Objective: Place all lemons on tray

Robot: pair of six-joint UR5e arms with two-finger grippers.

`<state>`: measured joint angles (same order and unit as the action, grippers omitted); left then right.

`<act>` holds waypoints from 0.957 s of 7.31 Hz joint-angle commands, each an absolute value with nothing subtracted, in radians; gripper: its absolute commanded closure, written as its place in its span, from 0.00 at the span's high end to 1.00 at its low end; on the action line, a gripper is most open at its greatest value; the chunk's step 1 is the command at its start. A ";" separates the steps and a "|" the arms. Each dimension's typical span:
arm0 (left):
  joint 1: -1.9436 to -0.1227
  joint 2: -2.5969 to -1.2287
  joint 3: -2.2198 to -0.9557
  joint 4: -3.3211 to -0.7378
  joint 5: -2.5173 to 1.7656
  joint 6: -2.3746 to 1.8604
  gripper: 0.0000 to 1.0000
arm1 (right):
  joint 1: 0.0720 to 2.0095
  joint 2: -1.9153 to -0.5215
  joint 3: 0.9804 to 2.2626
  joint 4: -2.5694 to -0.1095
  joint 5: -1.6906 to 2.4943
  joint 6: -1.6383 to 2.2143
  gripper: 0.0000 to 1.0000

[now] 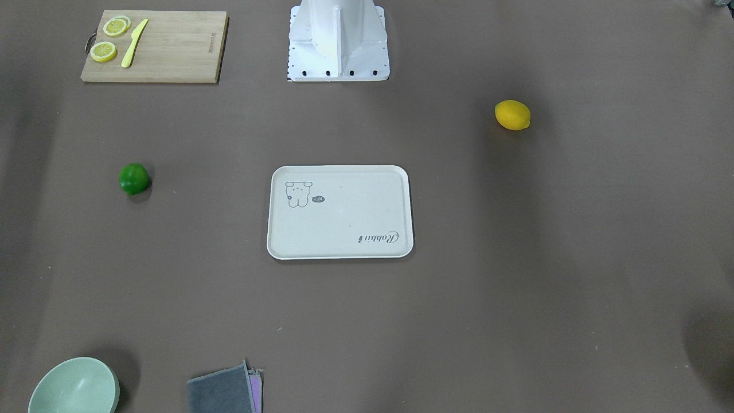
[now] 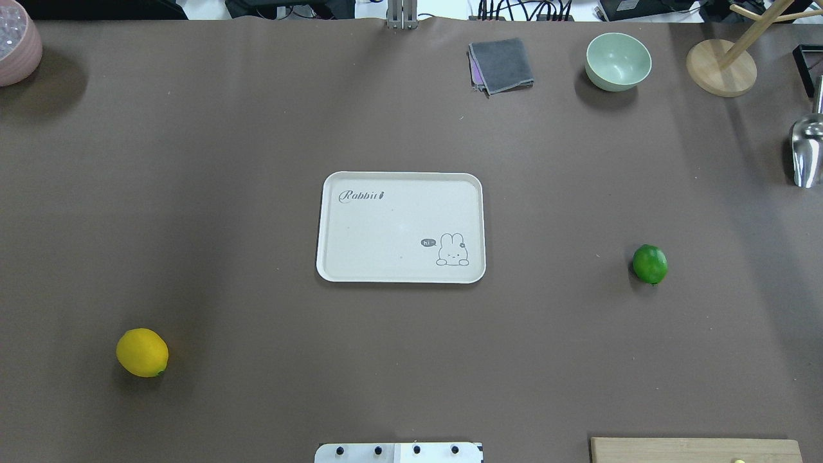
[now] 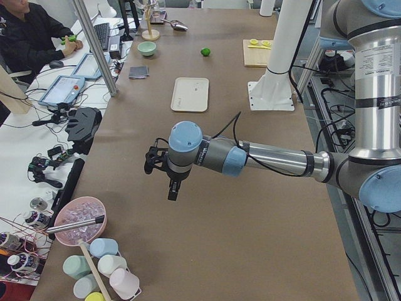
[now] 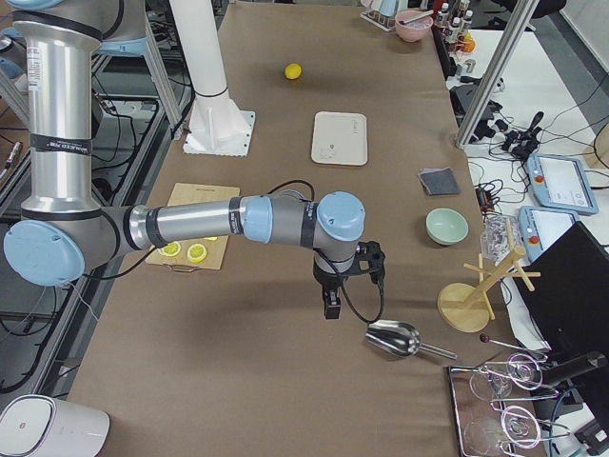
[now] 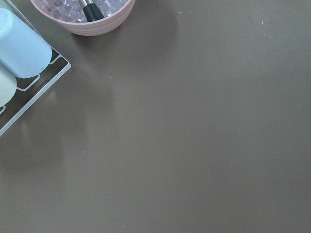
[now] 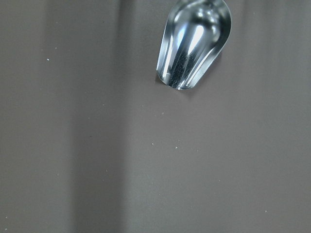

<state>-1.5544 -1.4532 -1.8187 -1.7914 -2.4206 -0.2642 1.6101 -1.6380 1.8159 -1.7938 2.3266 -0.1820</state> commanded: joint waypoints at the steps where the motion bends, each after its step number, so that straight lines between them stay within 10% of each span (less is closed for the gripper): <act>1: -1.438 -1.442 -1.807 -2.069 -2.438 -0.677 0.98 | 1.611 -1.635 1.825 -1.792 2.336 -0.179 1.00; 7: -0.733 -1.353 -2.086 -2.154 -1.880 -1.639 0.97 | 1.577 -1.631 1.828 -1.720 2.445 -0.006 1.00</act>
